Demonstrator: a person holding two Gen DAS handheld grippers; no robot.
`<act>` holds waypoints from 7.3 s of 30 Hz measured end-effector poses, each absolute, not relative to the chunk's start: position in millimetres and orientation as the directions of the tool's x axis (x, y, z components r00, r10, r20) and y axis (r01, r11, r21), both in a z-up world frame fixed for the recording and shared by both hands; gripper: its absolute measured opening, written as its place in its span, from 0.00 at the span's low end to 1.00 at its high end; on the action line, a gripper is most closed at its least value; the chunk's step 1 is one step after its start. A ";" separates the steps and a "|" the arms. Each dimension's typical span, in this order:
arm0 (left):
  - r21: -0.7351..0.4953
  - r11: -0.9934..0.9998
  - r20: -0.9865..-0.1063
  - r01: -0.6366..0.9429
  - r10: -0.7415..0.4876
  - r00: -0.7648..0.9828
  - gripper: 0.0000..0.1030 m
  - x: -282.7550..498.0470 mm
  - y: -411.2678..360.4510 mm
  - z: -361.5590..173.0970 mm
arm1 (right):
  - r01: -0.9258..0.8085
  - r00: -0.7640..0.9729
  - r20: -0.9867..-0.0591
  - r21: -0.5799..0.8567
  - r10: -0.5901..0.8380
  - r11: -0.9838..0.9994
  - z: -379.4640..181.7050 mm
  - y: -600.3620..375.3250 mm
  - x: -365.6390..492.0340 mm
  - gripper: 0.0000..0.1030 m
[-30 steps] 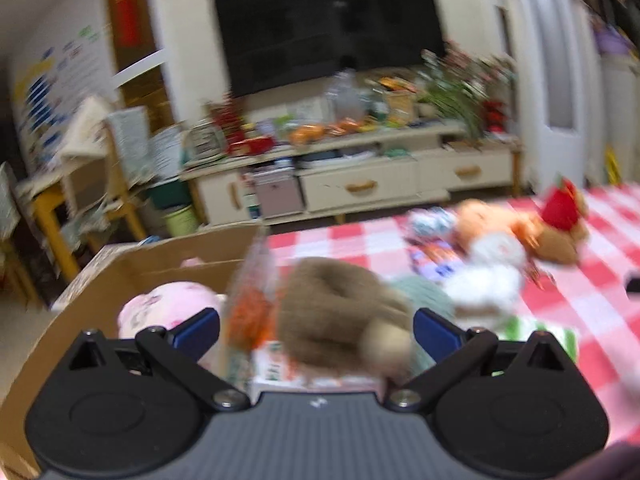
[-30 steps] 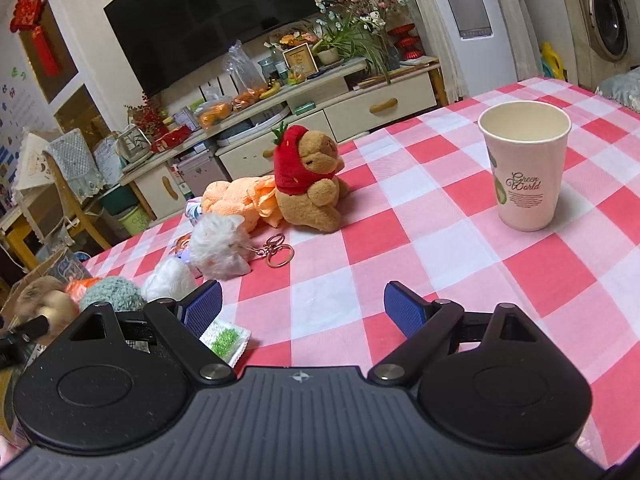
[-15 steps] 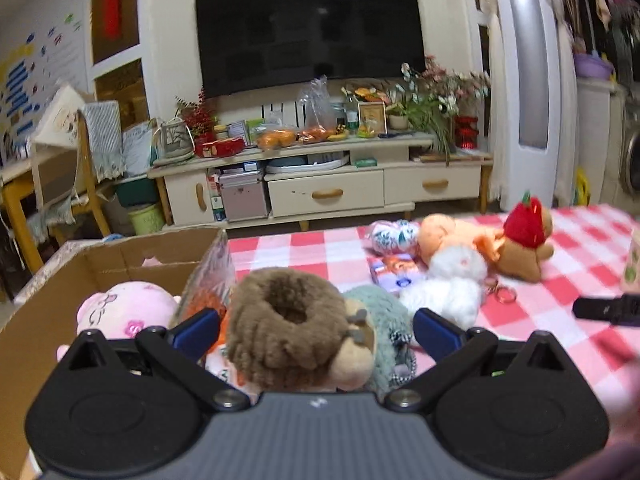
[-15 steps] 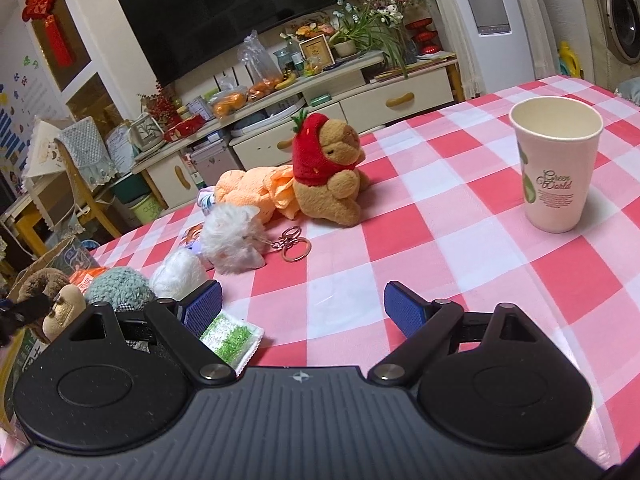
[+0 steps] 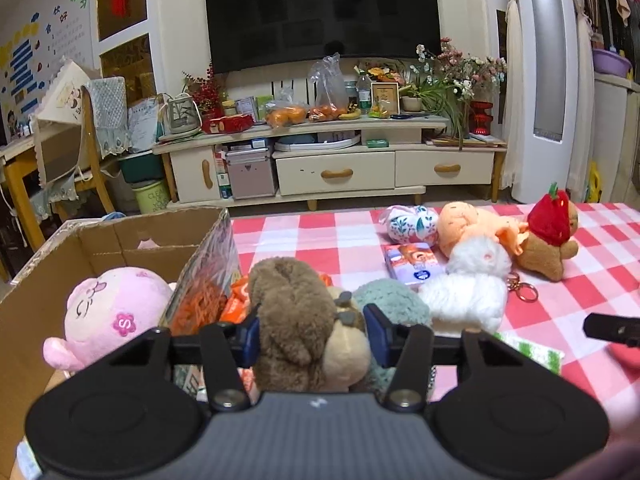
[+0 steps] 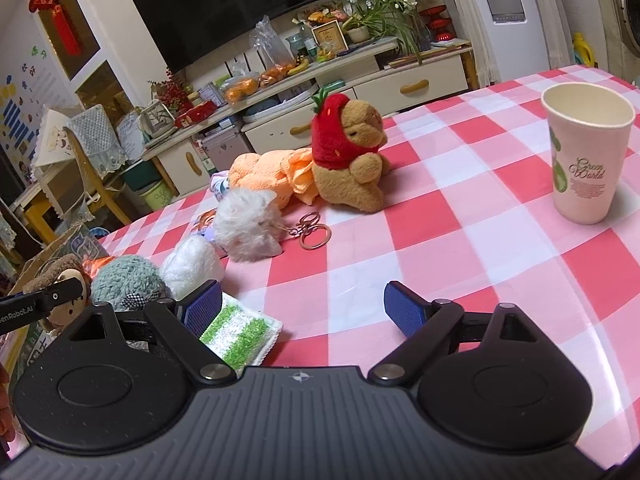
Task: Organize soft objects
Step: 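Lower the brown roll into the box and open the left gripper, then grasp the capybara plush in strawberry hat with right gripper while left grasps the striped towel, then lift and carry the capybara plush and striped towel toward the cardboard box, then open right gripper to drop the capybara into the box while left releases the towel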
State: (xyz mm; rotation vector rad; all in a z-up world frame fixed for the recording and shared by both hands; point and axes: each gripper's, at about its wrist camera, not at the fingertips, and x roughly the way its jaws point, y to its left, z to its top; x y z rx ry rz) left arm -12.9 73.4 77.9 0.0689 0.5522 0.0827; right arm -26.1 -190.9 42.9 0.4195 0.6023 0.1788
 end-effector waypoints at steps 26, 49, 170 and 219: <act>-0.066 0.936 -0.491 -0.346 0.272 0.828 0.64 -56.0 209.2 121.5 | -0.078 0.806 -0.525 0.364 0.274 0.928 37.3 -158.5 -23.1 1.00; -0.022 0.994 -0.464 0.105 -0.103 0.880 0.91 -52.1 88.7 115.4 | -0.011 0.801 -0.548 0.390 0.242 0.921 32.8 -182.5 -21.3 1.00; -0.222 0.940 -0.507 0.259 -0.338 0.793 0.75 -74.0 79.0 99.5 | 0.002 0.879 -0.444 0.373 0.177 0.928 67.3 -196.9 -59.5 0.71; -0.171 0.923 -0.504 -0.345 0.219 0.836 0.98 -66.0 275.9 129.0 | -0.661 0.523 -0.444 0.328 0.728 0.675 91.4 57.0 -18.4 0.97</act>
